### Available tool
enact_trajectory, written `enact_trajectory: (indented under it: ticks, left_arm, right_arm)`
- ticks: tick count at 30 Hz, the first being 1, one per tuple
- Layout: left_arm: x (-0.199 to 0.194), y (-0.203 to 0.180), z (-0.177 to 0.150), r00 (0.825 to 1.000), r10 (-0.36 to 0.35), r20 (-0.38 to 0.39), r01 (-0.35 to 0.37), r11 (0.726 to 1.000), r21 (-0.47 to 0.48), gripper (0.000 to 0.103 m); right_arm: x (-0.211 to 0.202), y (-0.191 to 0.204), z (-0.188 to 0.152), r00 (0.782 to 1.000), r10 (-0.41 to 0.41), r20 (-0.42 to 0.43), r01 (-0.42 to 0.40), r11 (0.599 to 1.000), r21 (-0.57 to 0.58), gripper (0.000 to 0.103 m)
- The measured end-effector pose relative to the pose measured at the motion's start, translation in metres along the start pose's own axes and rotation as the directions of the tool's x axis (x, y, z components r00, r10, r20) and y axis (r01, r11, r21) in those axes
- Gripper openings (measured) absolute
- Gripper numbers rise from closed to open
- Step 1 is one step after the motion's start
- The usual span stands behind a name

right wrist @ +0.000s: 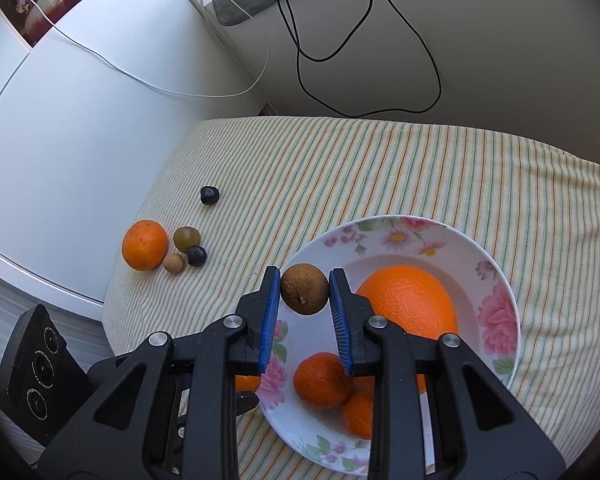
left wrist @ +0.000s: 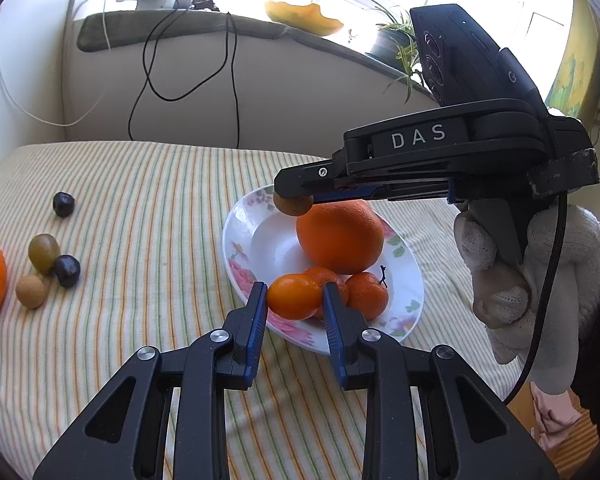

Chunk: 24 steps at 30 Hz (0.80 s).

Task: Organize fruits
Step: 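Carry the kiwi and kumquat into the floral plate and open both tools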

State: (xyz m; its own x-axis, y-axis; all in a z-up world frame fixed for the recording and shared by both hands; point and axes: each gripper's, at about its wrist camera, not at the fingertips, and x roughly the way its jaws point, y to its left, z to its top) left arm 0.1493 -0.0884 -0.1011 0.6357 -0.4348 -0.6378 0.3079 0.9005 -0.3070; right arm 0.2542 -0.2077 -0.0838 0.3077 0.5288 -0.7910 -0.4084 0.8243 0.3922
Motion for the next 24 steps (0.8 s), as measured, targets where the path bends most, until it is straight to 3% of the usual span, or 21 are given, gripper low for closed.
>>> enact_trajectory:
  ticks: [24]
  left_arm:
    - [-0.002,-0.007,0.0,1.0,0.001,0.004,-0.001,1.0,0.014,0.027]
  right_arm:
    - [-0.006,0.014,-0.004,0.993,-0.112,0.038,0.115,0.988,-0.104,0.026]
